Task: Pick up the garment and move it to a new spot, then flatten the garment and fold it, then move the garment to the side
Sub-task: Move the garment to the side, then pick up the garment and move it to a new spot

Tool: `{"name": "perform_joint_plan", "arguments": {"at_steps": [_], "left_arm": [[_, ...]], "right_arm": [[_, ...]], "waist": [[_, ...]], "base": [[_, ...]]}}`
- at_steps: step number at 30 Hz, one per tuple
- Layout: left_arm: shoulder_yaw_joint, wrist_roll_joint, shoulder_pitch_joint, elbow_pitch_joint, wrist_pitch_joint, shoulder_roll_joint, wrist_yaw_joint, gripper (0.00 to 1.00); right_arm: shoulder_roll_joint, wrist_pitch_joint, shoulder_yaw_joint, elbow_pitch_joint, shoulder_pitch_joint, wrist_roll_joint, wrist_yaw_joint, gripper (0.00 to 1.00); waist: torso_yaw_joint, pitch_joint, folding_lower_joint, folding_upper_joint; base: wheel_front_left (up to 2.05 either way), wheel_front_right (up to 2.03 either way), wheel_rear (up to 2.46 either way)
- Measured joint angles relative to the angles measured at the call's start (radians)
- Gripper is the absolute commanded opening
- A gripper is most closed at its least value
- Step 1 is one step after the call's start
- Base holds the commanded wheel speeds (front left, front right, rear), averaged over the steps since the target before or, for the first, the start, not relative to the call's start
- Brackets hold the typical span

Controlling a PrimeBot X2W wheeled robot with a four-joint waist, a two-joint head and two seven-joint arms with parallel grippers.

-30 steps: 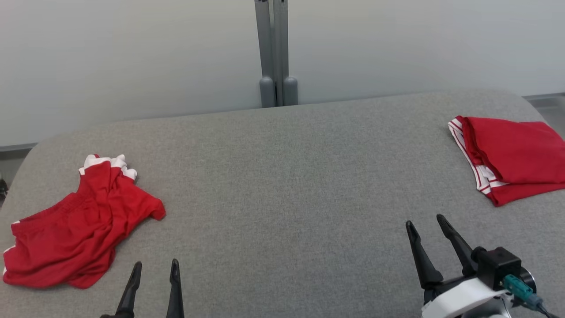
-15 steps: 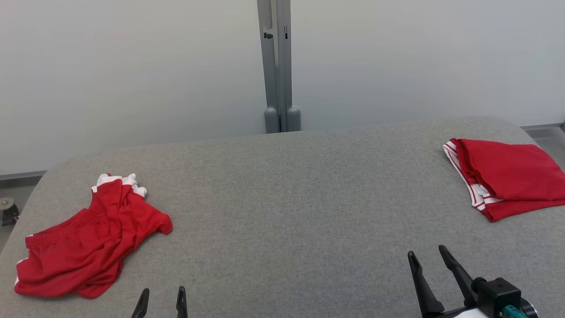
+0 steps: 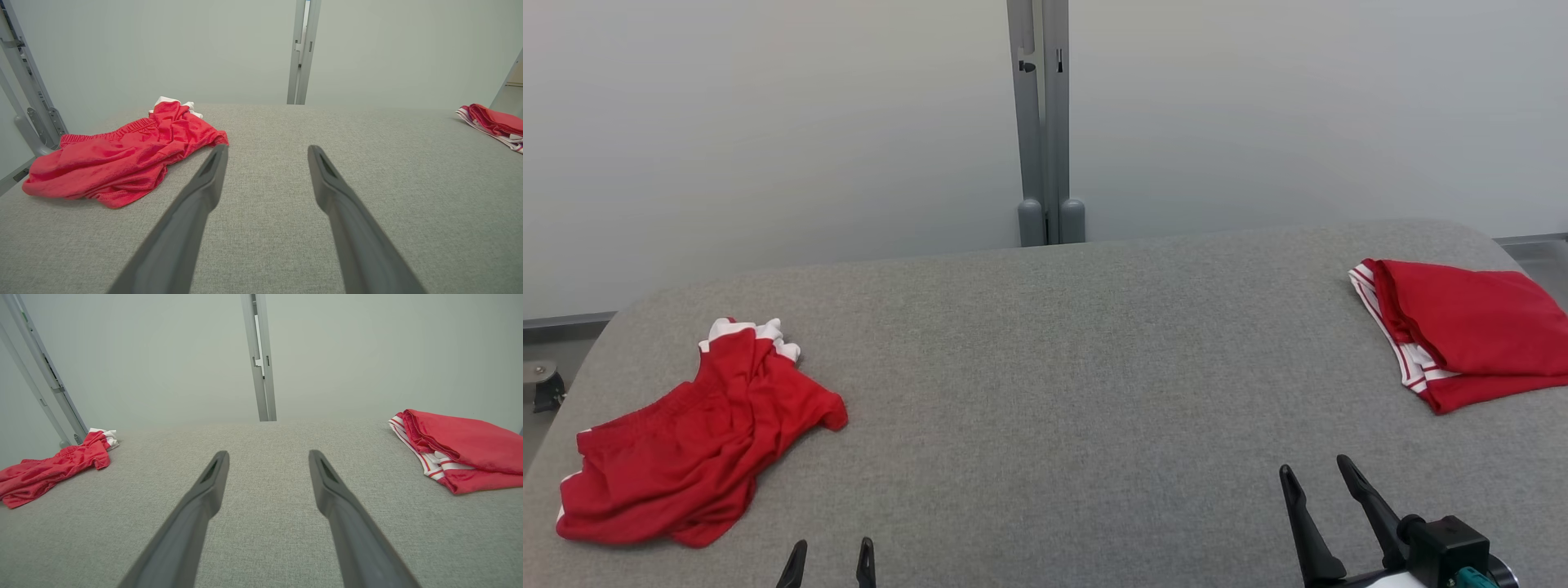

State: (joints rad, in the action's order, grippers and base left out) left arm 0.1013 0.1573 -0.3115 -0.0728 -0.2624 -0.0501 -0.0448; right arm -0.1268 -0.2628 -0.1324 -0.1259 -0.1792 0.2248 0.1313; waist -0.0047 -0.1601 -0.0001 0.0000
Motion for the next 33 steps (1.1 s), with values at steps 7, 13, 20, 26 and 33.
{"name": "perform_joint_plan", "arguments": {"at_steps": [7,13,20,26,33], "left_arm": [[-0.002,-0.002,0.0,-0.001,0.0,0.0,0.0,1.0],[-0.003,-0.003,0.0,0.001,0.0,0.0,0.0,1.0],[-0.003,-0.007,0.001,0.003,0.0,0.0,0.0,1.0],[-0.004,-0.024,0.009,0.012,0.0,0.0,-0.003,1.0],[-0.017,-0.034,0.018,0.02,0.0,0.0,-0.005,1.0]], "right_arm": [[0.007,0.0,0.01,0.002,0.0,0.0,0.0,1.0],[0.008,0.0,0.015,0.002,0.0,0.0,0.0,1.0],[0.011,0.0,0.018,0.001,0.0,-0.001,0.0,1.0],[0.01,0.0,0.014,-0.002,-0.003,0.001,0.0,1.0],[0.012,0.0,0.011,-0.002,-0.004,0.003,0.0,1.0]], "waist": [[-0.001,0.004,0.0,0.0],[-0.004,0.007,0.0,0.0],[0.001,0.012,0.0,0.0],[0.022,0.019,0.0,0.0],[0.08,0.028,0.0001,0.0]], "base": [[0.0,0.0,0.0],[0.0,0.0,0.0],[0.0,0.0,0.0],[0.0,0.0,0.0],[0.0,0.0,0.0]]}}
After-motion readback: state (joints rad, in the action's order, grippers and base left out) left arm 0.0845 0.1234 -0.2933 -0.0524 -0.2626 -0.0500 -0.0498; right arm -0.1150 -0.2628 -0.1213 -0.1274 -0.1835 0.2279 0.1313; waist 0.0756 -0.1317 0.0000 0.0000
